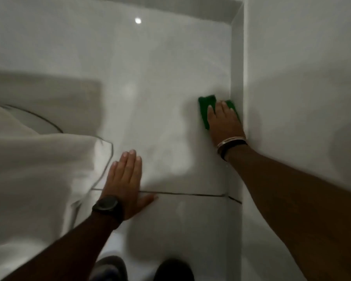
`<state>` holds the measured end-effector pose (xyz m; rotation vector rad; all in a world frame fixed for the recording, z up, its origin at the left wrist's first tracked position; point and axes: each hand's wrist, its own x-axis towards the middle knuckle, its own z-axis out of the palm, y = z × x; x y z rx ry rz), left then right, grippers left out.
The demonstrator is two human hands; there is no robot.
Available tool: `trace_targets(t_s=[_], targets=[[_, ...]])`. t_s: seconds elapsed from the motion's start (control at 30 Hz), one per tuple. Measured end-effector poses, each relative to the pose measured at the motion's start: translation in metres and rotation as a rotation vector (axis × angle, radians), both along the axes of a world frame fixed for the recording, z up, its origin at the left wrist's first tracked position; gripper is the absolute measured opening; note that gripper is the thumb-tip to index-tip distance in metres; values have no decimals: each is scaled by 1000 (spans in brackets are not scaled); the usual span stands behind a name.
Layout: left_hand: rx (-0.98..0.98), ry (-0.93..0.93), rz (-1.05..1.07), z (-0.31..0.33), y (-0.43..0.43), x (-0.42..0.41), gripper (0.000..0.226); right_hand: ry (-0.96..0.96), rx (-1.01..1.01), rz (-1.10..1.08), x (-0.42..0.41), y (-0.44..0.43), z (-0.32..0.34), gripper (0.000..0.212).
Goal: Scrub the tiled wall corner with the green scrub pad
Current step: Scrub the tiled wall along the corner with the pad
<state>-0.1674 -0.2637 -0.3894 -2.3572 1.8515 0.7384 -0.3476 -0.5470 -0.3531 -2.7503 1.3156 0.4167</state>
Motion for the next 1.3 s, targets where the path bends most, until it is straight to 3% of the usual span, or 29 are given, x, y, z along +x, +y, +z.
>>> trace_targets(t_s=[0.23,0.43,0.73,1.03,1.3], targets=[[-51,-29,-4,-13,9,-2,122,-124,54,-166,0,13,-30,80],[-73,-20,14,-11,8,0,122,-192,39,-192,-8,30,-29,69],[-88,-25,18,-6,7,-2,120,-260,44,-314,-86,213,-40,70],[-140,-48,15,-10,9,-1,119,-372,-24,-362,-70,190,-49,73],[-155,-50,-1,-10,10,-1,116,-375,-13,-337,-25,83,-42,82]])
